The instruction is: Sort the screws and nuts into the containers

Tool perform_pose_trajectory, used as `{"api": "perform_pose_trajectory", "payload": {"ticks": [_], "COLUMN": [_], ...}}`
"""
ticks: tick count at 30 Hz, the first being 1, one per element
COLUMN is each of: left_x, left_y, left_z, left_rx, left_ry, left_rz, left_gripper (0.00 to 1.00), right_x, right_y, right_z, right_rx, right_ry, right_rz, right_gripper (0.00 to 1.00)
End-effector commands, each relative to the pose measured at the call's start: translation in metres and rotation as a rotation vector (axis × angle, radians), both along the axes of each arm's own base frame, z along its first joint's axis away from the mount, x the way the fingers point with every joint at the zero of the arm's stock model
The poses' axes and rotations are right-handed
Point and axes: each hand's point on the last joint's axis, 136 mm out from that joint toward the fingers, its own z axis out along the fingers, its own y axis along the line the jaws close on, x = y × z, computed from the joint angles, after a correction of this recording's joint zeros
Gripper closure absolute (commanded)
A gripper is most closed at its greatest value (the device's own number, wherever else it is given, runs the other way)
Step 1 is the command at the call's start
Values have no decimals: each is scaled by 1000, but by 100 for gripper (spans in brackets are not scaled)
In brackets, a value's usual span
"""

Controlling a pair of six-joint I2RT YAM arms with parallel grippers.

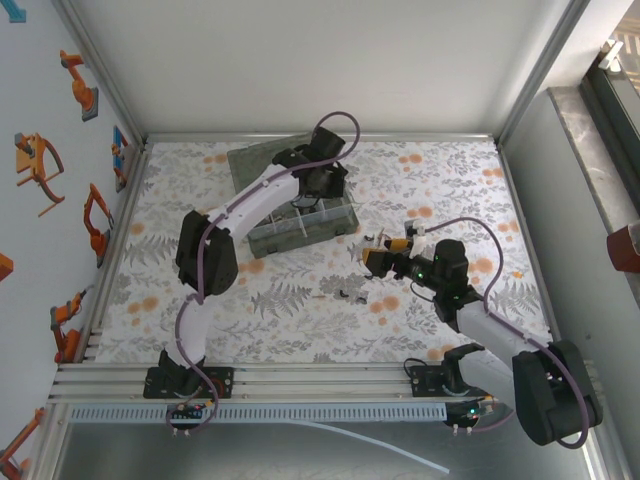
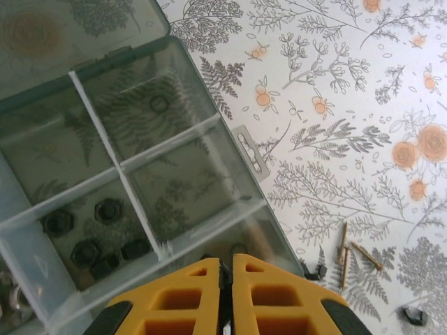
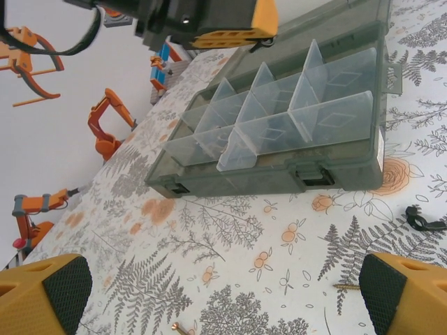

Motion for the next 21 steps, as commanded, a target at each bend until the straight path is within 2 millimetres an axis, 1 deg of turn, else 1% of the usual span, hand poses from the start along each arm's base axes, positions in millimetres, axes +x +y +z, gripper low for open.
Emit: {"api": "perform_pose_trajectory", "payload": {"ticks": [1,4,8,9,10,12,14,16,18,20,21], "left_x": [7,21,29,31,33,34,34,30,19,-5,-20], "left_y": [-3,-6,-7,-5,-4,-2,-2,-2,-7,-13,-15], "left_z": [-30,-41,-53,-53,-53,-50,-43,-35,-22,-11,-9], "left_rx": [92,130,173,183,191,201,211,216,214,223,219], "left_ry": [22,7,4,-4,-12,-30,-57,-81,-102,-111,-99], "left_rz": [-42,-42,-31,-23,-18,-17,-20,-29,-56,-94,-113], "left_gripper": [95,94,90,88,84,81,76,76,75,73,71], "right_x": [2,2,2,2,1,1,1,1,0,-1,-2], "right_y": [-5,-5,-6,-6,-7,-8,-8,-8,-8,-8,-8], "right_z": [3,3,4,3,4,4,4,4,4,5,5], "right_rx": [-8,-10,-11,-11,-11,-12,-11,-10,-11,-11,-10], "right_ry": [-27,-30,-36,-36,-38,-41,-40,-40,-42,-40,-38], "right_rz": [-26,-29,-30,-32,-34,-37,-39,-37,-37,-34,-30], "right_gripper": [0,0,0,0,0,0,0,0,1,0,1]}}
